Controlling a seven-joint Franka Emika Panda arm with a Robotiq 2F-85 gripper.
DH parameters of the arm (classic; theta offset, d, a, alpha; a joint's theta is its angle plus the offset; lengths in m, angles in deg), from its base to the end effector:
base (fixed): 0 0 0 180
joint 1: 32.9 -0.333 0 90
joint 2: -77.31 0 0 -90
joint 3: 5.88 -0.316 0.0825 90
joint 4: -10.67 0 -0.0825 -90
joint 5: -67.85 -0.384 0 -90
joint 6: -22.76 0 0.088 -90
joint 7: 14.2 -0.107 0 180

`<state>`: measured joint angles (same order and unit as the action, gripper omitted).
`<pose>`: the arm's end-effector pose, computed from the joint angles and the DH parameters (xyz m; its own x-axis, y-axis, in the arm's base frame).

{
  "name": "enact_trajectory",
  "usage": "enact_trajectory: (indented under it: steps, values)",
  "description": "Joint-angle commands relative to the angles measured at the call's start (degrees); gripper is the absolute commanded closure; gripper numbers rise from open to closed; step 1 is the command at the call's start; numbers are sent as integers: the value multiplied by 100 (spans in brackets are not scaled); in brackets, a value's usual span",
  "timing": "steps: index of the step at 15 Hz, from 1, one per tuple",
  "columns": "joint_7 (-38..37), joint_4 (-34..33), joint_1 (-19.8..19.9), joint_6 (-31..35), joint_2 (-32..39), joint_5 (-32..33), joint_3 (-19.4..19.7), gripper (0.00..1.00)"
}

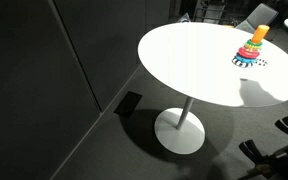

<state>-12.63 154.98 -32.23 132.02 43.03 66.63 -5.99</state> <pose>0.3658 -0.0020 0.4784 0.9999 0.0103 -0.0130 0.0100 -0.9998 -0.0193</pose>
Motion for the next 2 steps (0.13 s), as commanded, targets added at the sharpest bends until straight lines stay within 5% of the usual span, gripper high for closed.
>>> enact_trajectory:
  steps: [1,2]
  values:
    - [-13,-11,-28,-13,2,16,25,0]
    - [-13,-11,-28,-13,2,16,25,0]
